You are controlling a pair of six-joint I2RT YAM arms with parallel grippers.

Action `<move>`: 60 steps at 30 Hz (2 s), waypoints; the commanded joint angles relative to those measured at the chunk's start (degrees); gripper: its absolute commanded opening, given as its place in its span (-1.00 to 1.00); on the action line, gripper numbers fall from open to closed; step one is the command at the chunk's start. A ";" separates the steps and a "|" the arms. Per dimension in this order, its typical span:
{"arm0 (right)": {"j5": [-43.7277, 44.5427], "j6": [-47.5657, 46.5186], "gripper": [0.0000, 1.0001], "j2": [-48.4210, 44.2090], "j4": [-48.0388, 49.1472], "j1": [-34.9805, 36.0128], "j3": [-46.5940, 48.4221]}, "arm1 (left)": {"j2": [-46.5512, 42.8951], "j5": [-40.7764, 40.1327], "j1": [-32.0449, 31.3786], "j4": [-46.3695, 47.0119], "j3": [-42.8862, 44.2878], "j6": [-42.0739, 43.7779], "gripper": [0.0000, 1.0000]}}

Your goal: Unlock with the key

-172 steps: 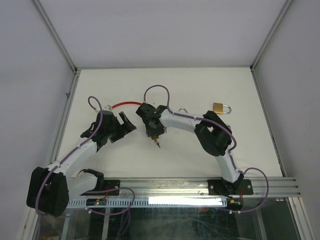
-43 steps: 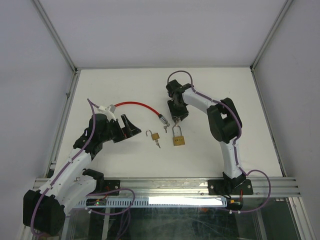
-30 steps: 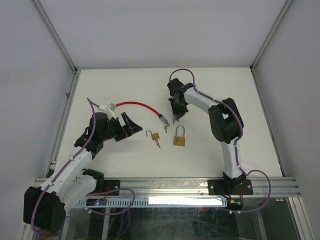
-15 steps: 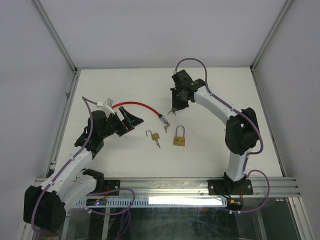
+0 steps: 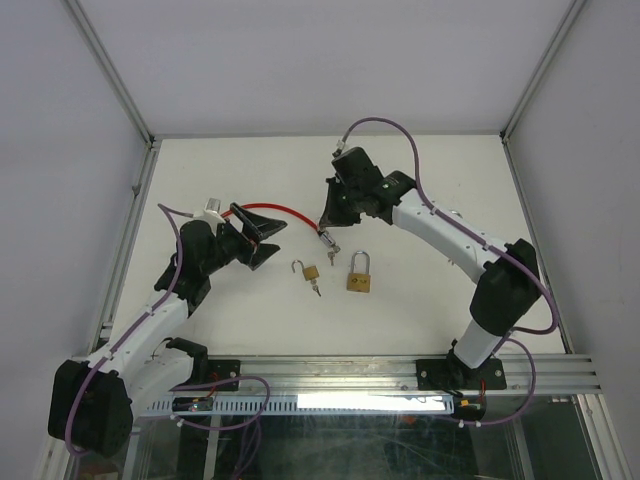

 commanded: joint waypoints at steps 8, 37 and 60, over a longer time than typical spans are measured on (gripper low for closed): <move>1.25 6.42 -1.00 -4.09 6.08 6.07 0.42 | 0.28 -1.71 -2.08 4.08 1.21 -15.79 0.94; 2.25 7.88 -1.00 -3.17 9.31 10.95 1.93 | 7.92 -2.97 -5.99 13.30 0.19 -23.39 0.61; 5.95 7.99 -1.00 -7.15 7.20 11.06 -2.57 | 6.74 -4.88 -5.99 14.37 -1.51 -23.28 -0.39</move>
